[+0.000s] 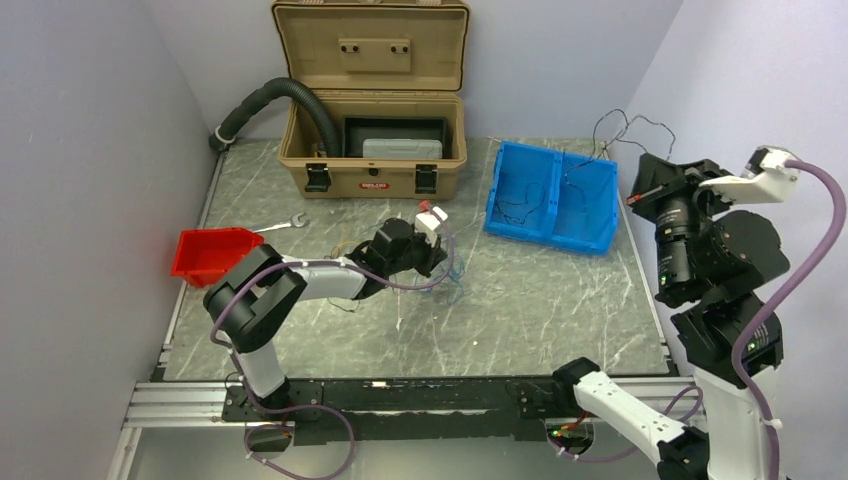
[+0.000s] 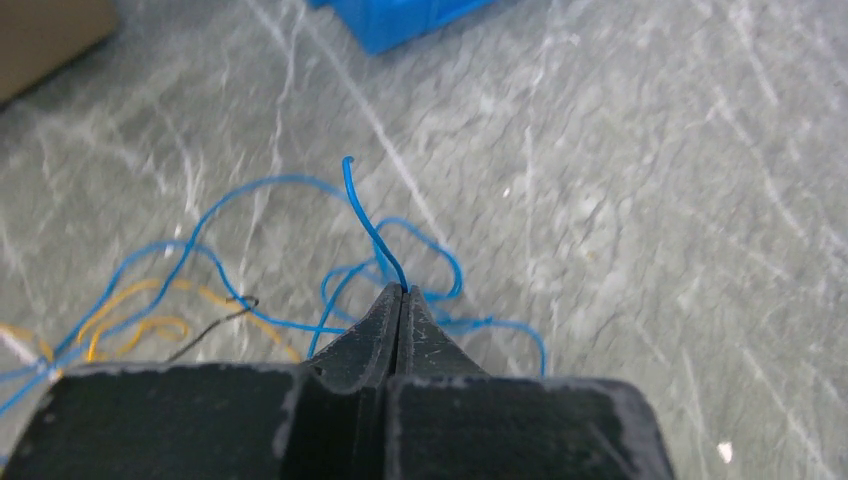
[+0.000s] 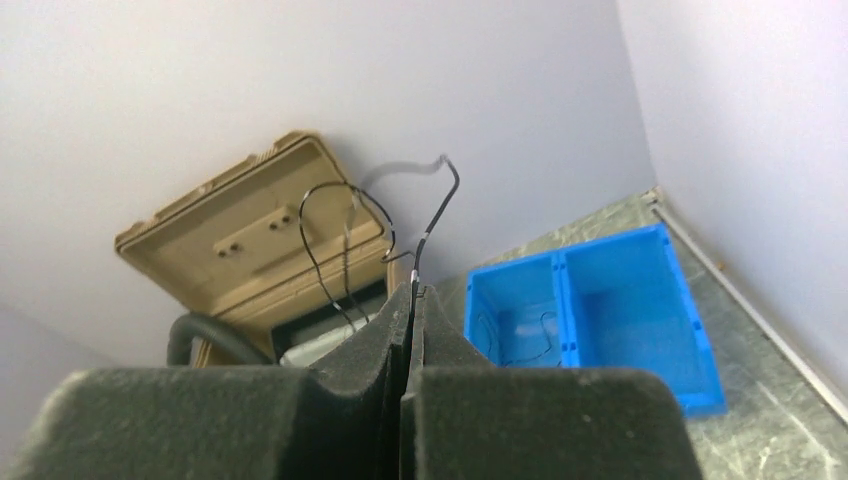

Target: Untangle the cables

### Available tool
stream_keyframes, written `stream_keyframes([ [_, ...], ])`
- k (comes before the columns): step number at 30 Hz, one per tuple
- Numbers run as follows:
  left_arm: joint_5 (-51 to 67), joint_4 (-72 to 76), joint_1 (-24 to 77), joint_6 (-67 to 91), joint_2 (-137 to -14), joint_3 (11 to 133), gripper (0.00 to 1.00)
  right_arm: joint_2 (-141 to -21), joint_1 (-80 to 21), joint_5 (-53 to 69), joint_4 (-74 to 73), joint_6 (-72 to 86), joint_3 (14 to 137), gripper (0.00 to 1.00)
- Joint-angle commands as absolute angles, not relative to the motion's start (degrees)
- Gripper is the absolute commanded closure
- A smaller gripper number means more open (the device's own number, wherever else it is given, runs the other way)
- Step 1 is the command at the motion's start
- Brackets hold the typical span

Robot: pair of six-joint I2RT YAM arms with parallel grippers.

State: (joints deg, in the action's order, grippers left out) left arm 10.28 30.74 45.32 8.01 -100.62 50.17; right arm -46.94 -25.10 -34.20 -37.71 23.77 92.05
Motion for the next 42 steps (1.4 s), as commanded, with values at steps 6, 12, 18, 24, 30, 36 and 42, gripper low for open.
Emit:
stream_keyframes([
  [6, 11.0, 30.9, 41.8, 12.4, -90.2, 39.8, 1.0, -47.2, -25.0, -39.3, -32.3, 19.7, 91.8, 1.0],
  [12, 10.7, 26.3, 41.9, 12.5, -82.3, 38.1, 1.0, -51.0, -25.1, -36.5, -30.0, 20.8, 84.8, 1.0],
  [18, 9.8, 21.0, 41.8, 11.8, -75.4, 38.5, 1.0, -59.6, -25.0, -34.6, -30.4, 21.3, 83.5, 1.0],
  [24, 9.9, 18.4, 41.9, 11.8, -69.9, 38.3, 1.0, -66.7, -24.1, -34.6, -28.8, 20.2, 83.3, 1.0],
  [30, 10.1, 15.5, 41.8, 11.1, -66.8, 38.9, 1.0, -73.6, -20.2, -33.4, -28.2, 18.9, 86.7, 1.0],
  [36, 9.8, 14.2, 41.9, 10.6, -64.2, 39.2, 1.0, -78.6, -17.2, -32.1, -27.7, 19.5, 88.8, 1.0],
  [42, 9.4, 12.7, 41.8, 11.0, -63.2, 39.7, 1.0, -84.7, -14.7, -33.0, -27.9, 21.5, 89.4, 1.0],
])
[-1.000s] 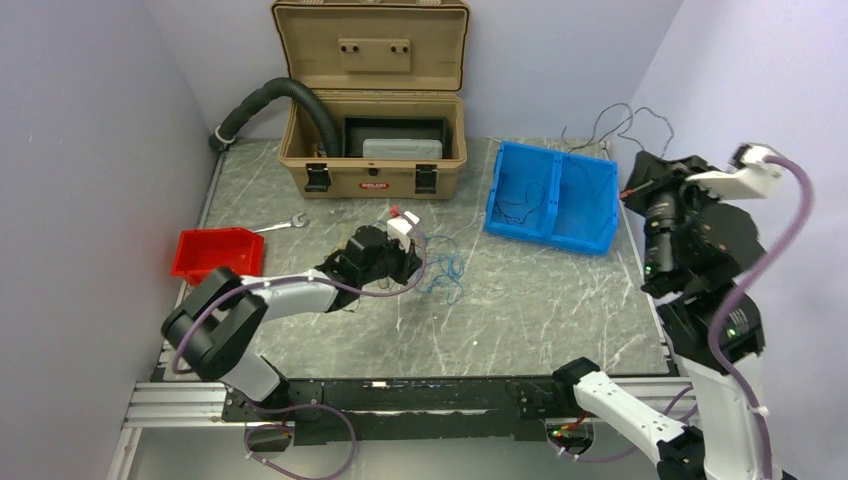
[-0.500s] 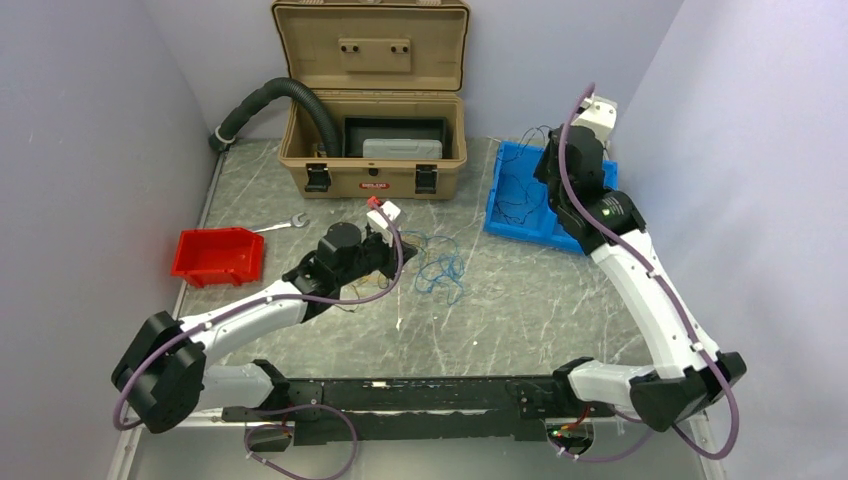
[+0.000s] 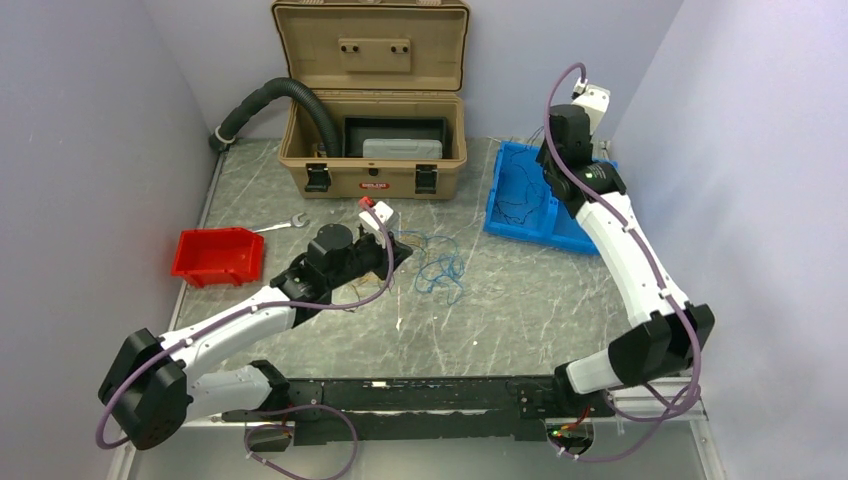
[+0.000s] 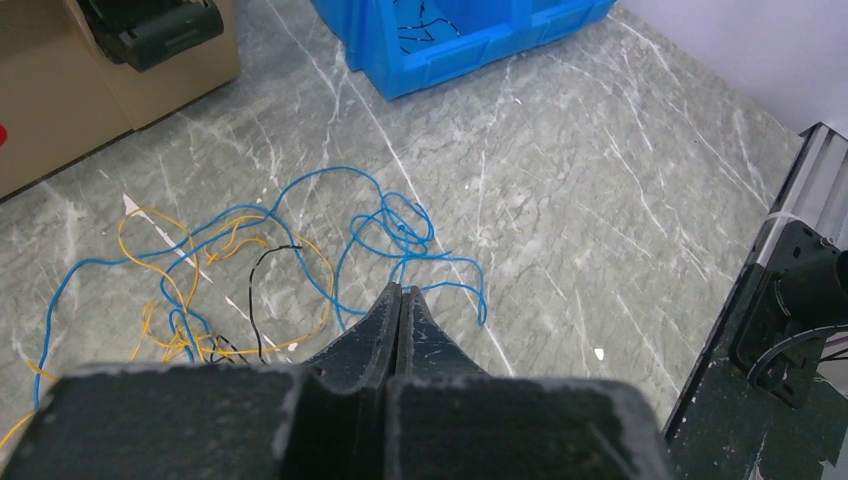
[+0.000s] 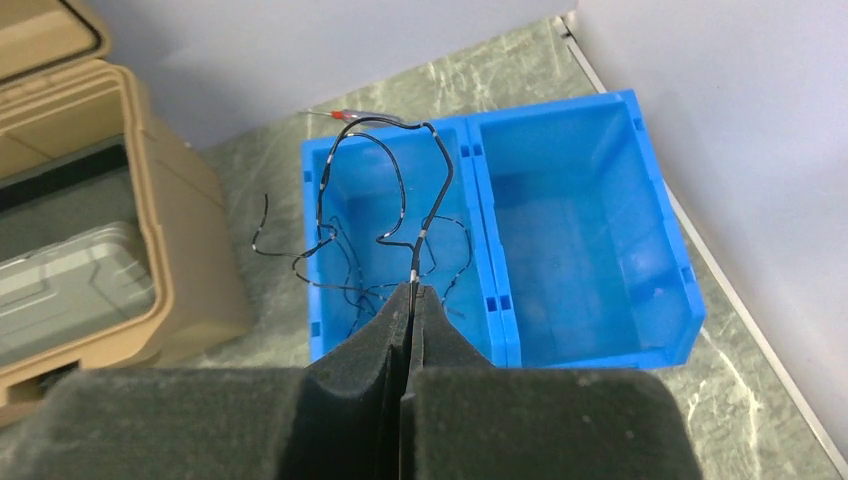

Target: Untangle the cables

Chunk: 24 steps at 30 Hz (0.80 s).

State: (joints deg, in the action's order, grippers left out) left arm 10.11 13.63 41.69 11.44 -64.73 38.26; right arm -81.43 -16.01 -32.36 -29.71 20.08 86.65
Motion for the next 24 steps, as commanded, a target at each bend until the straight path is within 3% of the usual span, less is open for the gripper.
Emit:
stream_keyframes([
  [1, 9.3, 12.0, 41.8, 11.0, -63.3, 40.1, 1.0, -85.8, -14.5, -34.0, -27.9, 22.0, 89.6, 1.0],
  [10, 8.3, 9.6, 41.8, 10.5, -62.2, 41.1, 1.0, -98.7, -14.2, -39.8, -29.7, 27.7, 91.7, 1.0],
  [11, 7.7, 9.4, 41.9, 10.6, -62.1, 41.1, 1.0, -100.5, -14.2, -41.3, -30.9, 28.7, 92.8, 0.95],
  [12, 6.7, 8.8, 41.8, 11.0, -62.1, 41.2, 1.0, -102.3, -14.1, -41.9, -31.8, 28.7, 94.0, 0.76],
  [13, 5.0, 8.0, 41.8, 11.3, -62.1, 41.4, 1.0, -104.0, -14.2, -41.7, -33.1, 28.6, 95.6, 0.38],
  [14, 3.7, 6.6, 41.9, 11.8, -62.1, 41.7, 0.99, -105.3, -14.2, -40.9, -34.8, 28.4, 97.2, 0.22],
  [15, 2.3, 5.5, 41.8, 12.2, -61.9, 42.0, 0.97, -105.9, -14.1, -39.7, -36.2, 28.0, 98.9, 0.17],
  [20, -4.3, 3.4, 41.6, 14.6, -60.9, 41.6, 0.71, -99.7, -14.2, -27.0, -33.2, 22.8, 94.3, 0.16],
  [22, -5.7, 2.3, 41.2, 15.8, -60.9, 41.7, 0.54, -95.5, -14.2, -15.3, -30.3, 19.4, 89.6, 0.17],
  [24, -7.2, 0.3, 40.7, 17.6, -62.1, 42.5, 0.3, -91.7, -14.3, -2.9, -26.9, 17.7, 83.9, 0.18],
])
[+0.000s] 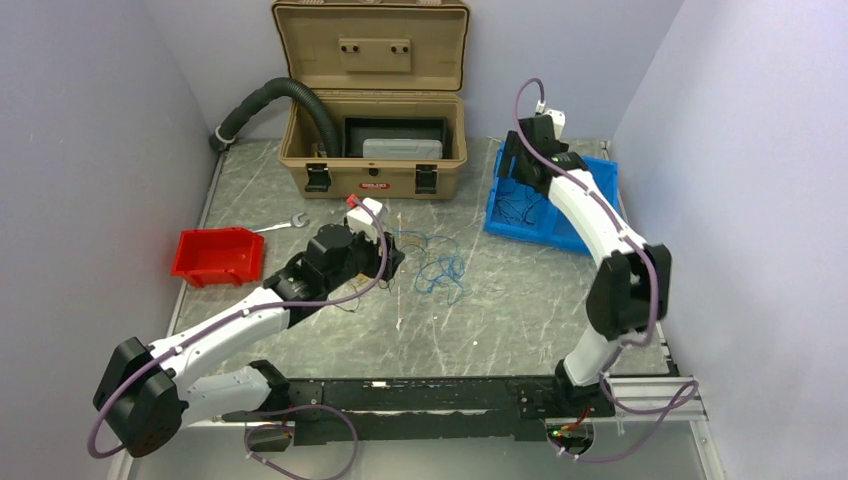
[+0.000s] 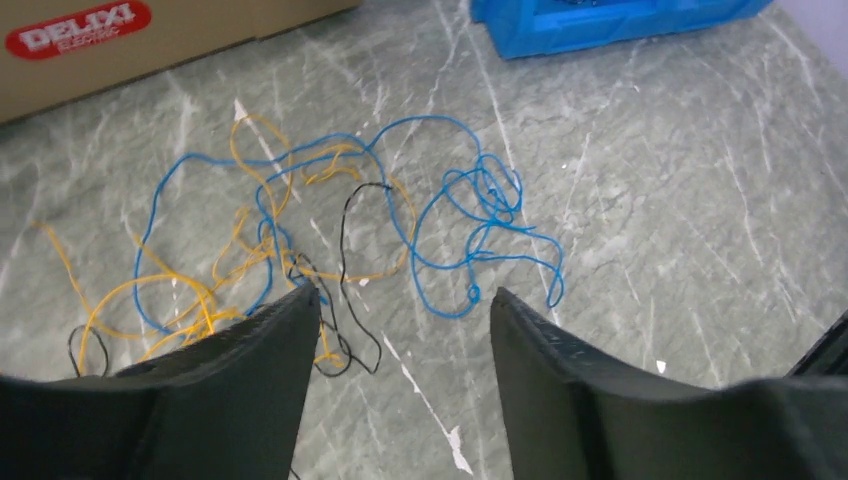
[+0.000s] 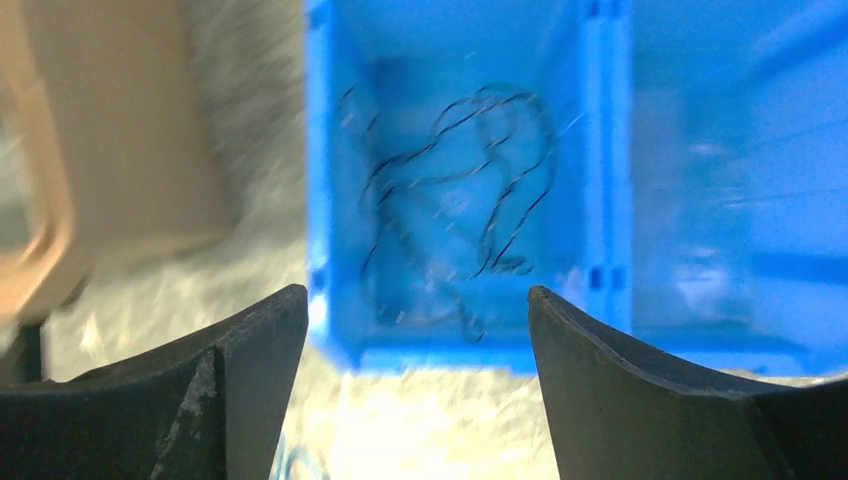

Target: Untangle the cables

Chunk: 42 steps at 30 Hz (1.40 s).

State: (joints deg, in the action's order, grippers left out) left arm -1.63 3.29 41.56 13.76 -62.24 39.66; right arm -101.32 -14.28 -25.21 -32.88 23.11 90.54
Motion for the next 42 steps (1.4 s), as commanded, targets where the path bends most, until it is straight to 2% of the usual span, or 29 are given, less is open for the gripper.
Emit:
stream_keyframes([
  [1, -6.3, -2.8, 39.9, 18.9, -63.7, 44.1, 0.24, -89.9, -14.6, 5.4, -25.2, 17.0, 81.0, 0.17],
  [3, -2.8, -9.1, 38.3, 20.2, -67.3, 48.0, 0.22, -86.7, -15.8, 12.1, -22.4, 16.6, 75.4, 0.09],
  [6, 0.9, -16.7, 36.7, 20.6, -72.6, 53.1, 0.16, -84.4, -19.4, 12.0, -23.1, 15.9, 71.2, 0.01],
  [9, 2.0, -16.0, 36.6, 20.5, -75.1, 53.3, 0.08, -82.9, -24.3, 8.5, -24.5, 15.8, 67.5, 0.0],
  [15, 4.5, -16.9, 36.7, 19.6, -82.3, 57.6, 0.08, -79.9, -30.3, 3.3, -23.3, 19.6, 59.1, 0.13],
  [18, 5.5, -17.3, 36.6, 19.5, -85.5, 59.3, 0.09, -77.1, -31.6, 4.6, -19.8, 21.5, 53.6, 0.18],
  [22, 5.6, -17.3, 36.6, 19.5, -87.6, 60.5, 0.1, -74.8, -34.1, 7.2, -15.3, 23.6, 47.6, 0.2],
  [26, 6.0, -18.2, 36.6, 19.9, -89.0, 61.8, 0.12, -78.4, -37.7, 7.1, -11.9, 24.9, 45.1, 0.21],
  [35, 2.8, -21.6, 36.6, 19.9, -85.8, 62.0, 0.11, -86.1, -44.0, -8.5, -14.3, 26.3, 46.7, 0.22],
  [37, 2.3, -22.0, 36.5, 19.8, -84.8, 61.6, 0.11, -86.9, -45.2, -11.2, -15.4, 26.4, 46.9, 0.3],
  [38, 2.2, -22.1, 36.5, 19.9, -84.3, 61.3, 0.11, -87.0, -45.7, -12.1, -15.9, 26.4, 46.9, 0.38],
  [40, 2.1, -22.1, 36.5, 19.9, -83.5, 61.2, 0.11, -86.9, -46.6, -13.3, -17.0, 26.5, 47.1, 0.56],
  [42, 2.4, -22.1, 36.4, 20.1, -83.0, 61.3, 0.11, -85.9, -47.3, -14.1, -17.8, 26.6, 47.1, 0.81],
])
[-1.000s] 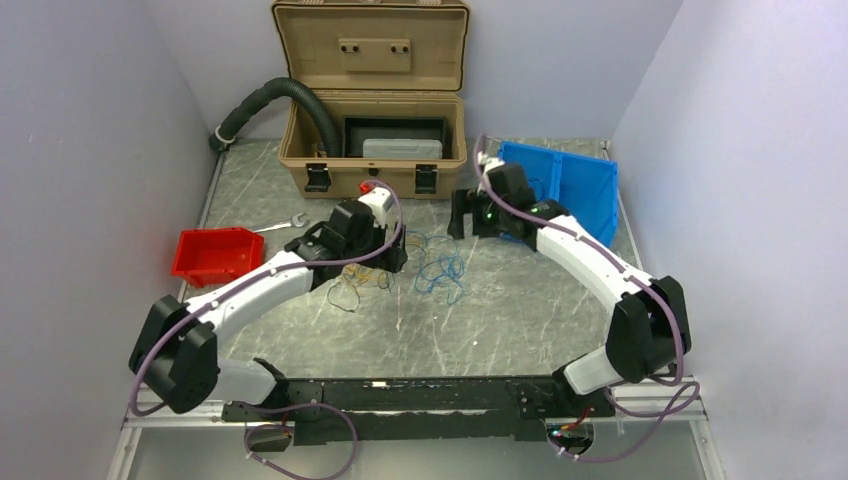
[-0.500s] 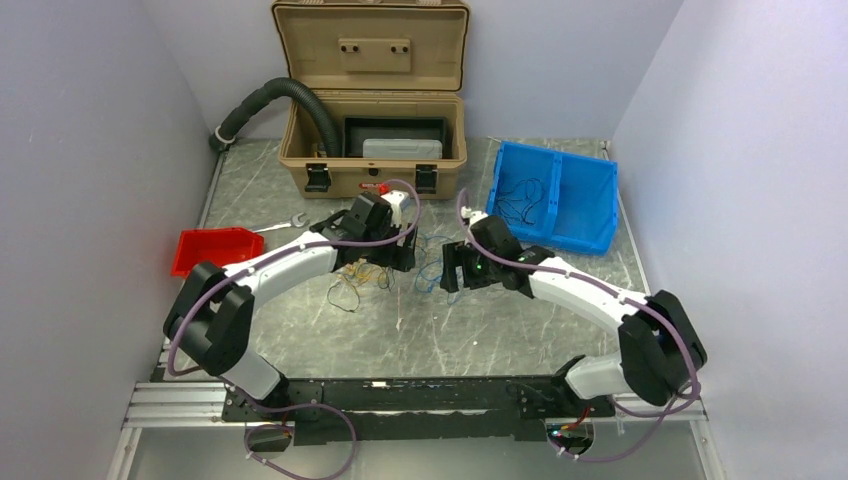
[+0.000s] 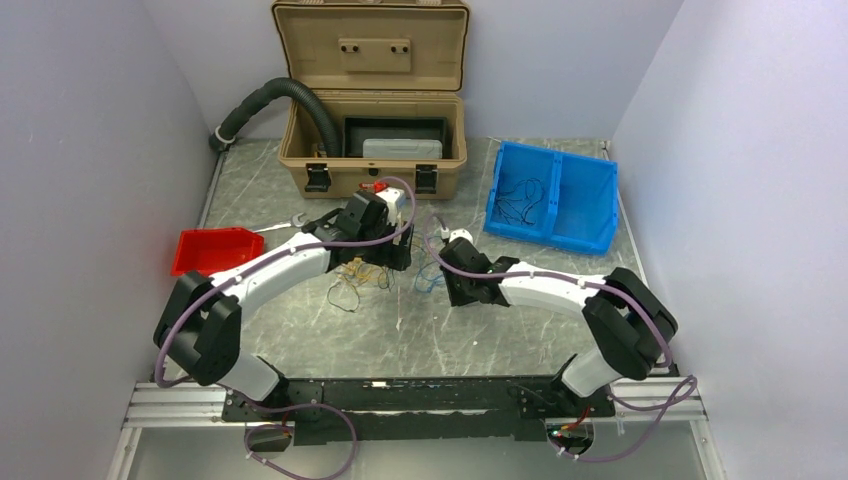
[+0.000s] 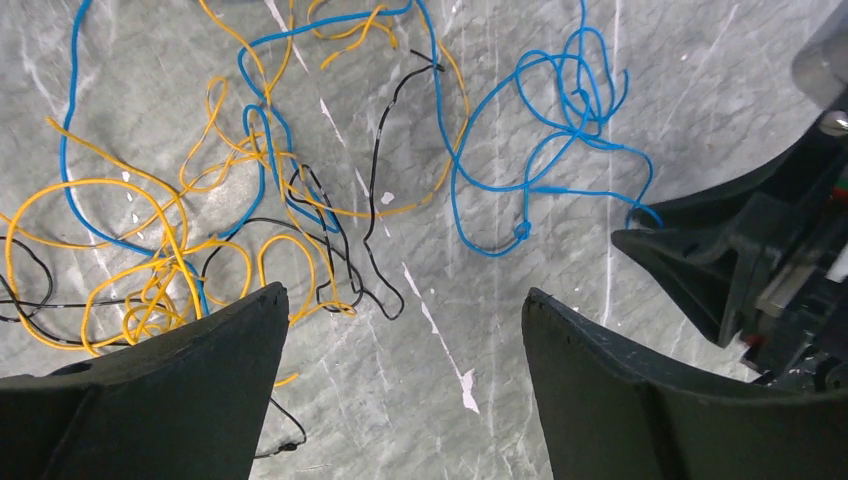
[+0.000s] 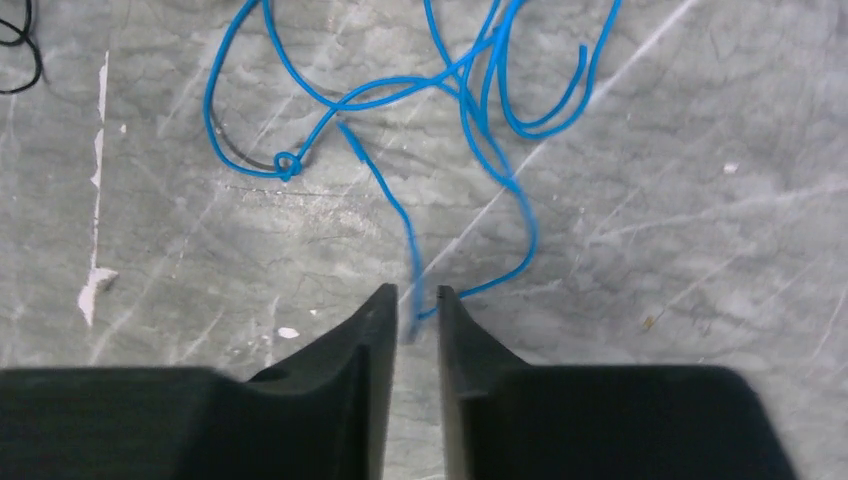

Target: Untangle the cables

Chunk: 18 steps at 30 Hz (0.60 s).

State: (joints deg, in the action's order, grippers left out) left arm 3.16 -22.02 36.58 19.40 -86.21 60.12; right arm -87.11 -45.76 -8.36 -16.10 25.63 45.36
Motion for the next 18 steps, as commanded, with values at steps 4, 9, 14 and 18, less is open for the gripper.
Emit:
stream_keyframes([
  [4, 4.2, -21.9, 36.4, 20.0, -82.3, 61.7, 0.11, -77.1, -48.6, -15.8, -18.4, 25.8, 47.1, 1.0],
  [9, 6.0, -20.8, 36.4, 19.1, -80.5, 61.3, 0.12, -63.5, -48.6, -16.4, -20.0, 23.6, 50.5, 1.0],
  [14, 8.2, -17.7, 36.5, 18.8, -77.2, 59.3, 0.12, -58.6, -48.5, -17.1, -26.1, 20.6, 58.5, 1.0],
  [18, 11.0, -13.2, 36.4, 19.0, -73.5, 56.6, 0.12, -57.6, -48.5, -20.1, -30.7, 18.6, 65.6, 1.0],
])
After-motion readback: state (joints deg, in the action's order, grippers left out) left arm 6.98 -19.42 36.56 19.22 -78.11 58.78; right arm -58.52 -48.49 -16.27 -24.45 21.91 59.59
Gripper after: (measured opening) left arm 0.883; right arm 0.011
